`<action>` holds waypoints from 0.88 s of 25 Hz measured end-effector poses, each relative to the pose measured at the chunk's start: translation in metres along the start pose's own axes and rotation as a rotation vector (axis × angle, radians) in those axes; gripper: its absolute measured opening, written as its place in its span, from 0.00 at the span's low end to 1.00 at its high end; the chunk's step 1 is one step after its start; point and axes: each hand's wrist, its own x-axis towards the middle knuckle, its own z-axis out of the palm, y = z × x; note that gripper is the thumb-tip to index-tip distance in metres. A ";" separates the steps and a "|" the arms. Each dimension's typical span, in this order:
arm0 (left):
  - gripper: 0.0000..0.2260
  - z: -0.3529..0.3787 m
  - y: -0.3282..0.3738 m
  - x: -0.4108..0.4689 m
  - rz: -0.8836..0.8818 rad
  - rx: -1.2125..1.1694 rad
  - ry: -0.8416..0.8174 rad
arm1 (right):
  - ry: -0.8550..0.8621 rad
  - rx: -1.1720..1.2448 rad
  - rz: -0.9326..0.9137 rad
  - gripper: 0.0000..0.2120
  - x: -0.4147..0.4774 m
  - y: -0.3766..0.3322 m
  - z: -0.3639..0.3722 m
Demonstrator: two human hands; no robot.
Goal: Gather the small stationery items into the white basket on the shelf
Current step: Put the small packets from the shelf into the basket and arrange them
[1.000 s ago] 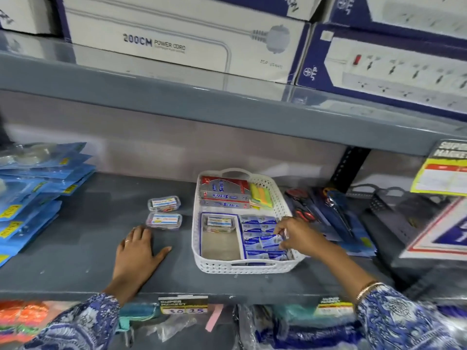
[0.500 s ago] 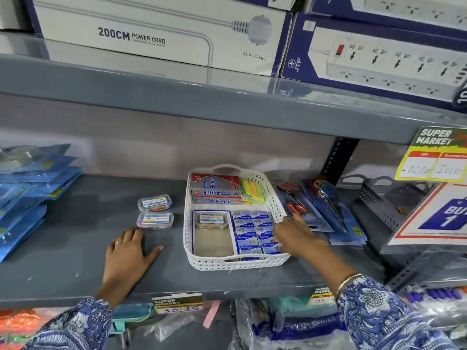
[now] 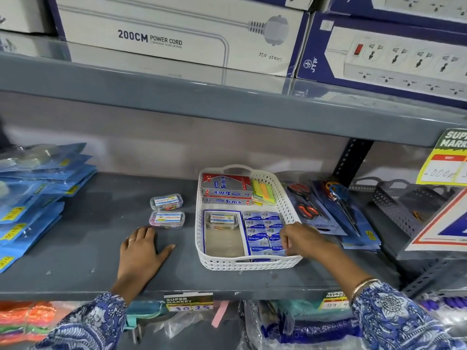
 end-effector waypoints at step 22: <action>0.27 0.002 -0.001 0.002 -0.017 0.035 0.064 | 0.084 0.097 -0.459 0.29 0.205 -0.211 -0.051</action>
